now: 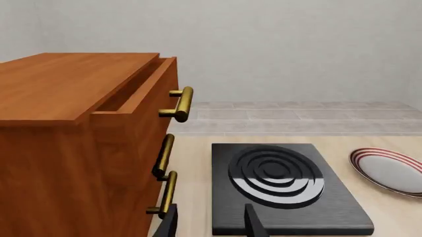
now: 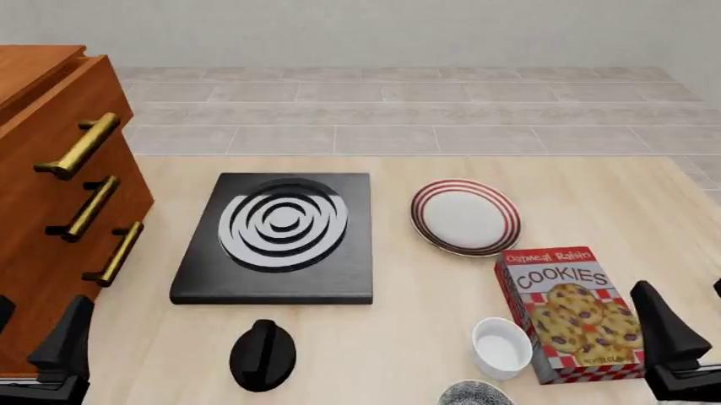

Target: Pick the akita bowl next to the ramekin and place it on the plate.

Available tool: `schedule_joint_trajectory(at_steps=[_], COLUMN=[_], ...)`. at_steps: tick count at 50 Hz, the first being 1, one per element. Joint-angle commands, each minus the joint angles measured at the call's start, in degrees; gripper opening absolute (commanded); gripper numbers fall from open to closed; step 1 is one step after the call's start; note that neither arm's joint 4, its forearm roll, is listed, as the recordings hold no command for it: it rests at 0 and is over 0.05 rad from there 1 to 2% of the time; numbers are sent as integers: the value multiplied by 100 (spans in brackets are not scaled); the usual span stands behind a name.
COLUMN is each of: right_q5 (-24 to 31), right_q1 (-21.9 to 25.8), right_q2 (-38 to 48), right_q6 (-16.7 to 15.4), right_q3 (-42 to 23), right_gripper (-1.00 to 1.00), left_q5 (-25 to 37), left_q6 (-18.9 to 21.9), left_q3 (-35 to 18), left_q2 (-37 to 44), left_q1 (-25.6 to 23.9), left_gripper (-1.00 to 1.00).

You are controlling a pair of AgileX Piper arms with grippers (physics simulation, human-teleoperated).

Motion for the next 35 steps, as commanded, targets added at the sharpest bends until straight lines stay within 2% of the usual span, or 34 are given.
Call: schedule_joint_trajectory(at_steps=[1, 5, 7, 12, 19, 21, 22, 23, 24, 35], right_q5=[369, 462, 408, 549, 910, 955, 989, 1050, 1149, 1593], right_q1=[111, 195, 204, 189, 256, 274, 255, 294, 339, 609], right_q2=[334, 482, 757, 932, 1181, 1180, 1220, 1286, 1251, 1479], right_q6=[-137, -217, -407, -411, -259, -302, -204, 82, -3, 48], right_q3=[-484, -642, -686, -933, -1227, -1254, -1289, -1360, -1442, -1724], right_gripper=[100, 100, 100, 100, 100, 100, 100, 100, 100, 100], left_q5=[0, 0, 0, 0, 0, 0, 0, 0, 0, 0], left_q6=[0, 0, 0, 0, 0, 0, 0, 0, 0, 0], left_q3=[0, 0, 0, 0, 0, 0, 0, 0, 0, 0], left_q2=[0, 0, 0, 0, 0, 0, 0, 0, 0, 0], left_q1=[0, 0, 0, 0, 0, 0, 0, 0, 0, 0], left_gripper=[100, 100, 100, 100, 100, 100, 100, 100, 100, 100])
